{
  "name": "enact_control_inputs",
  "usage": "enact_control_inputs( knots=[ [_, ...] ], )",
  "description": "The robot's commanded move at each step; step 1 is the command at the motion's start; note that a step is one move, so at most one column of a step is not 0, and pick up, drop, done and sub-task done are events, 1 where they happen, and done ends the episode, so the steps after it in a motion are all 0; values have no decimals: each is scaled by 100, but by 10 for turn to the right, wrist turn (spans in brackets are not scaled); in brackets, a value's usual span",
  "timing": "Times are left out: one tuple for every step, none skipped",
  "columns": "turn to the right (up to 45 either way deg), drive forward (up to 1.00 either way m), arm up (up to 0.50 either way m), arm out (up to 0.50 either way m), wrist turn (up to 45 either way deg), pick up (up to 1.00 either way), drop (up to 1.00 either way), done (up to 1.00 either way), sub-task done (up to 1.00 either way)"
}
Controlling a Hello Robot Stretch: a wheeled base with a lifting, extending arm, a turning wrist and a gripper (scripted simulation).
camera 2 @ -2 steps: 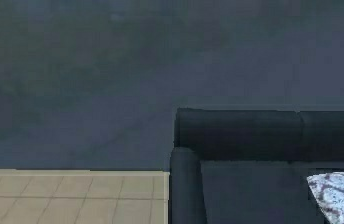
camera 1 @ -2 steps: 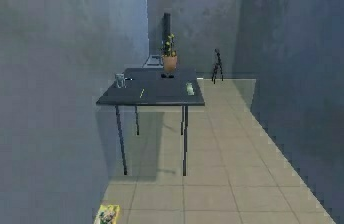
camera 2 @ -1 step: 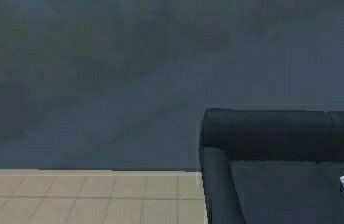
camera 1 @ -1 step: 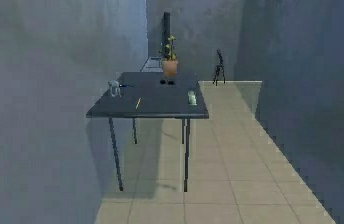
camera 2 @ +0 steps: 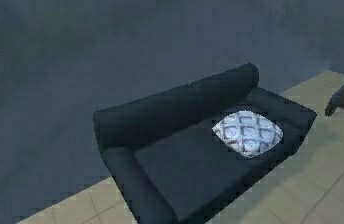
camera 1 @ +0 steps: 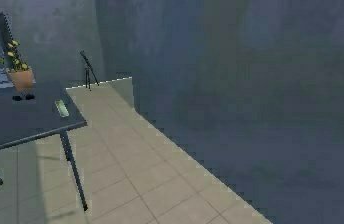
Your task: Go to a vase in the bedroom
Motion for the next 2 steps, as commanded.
enact_control_inputs(
  knots=[
    [0, 100, 0, 0, 0, 0, 0, 0, 0],
    [0, 25, 0, 0, 0, 0, 0, 0, 0]
  ],
)
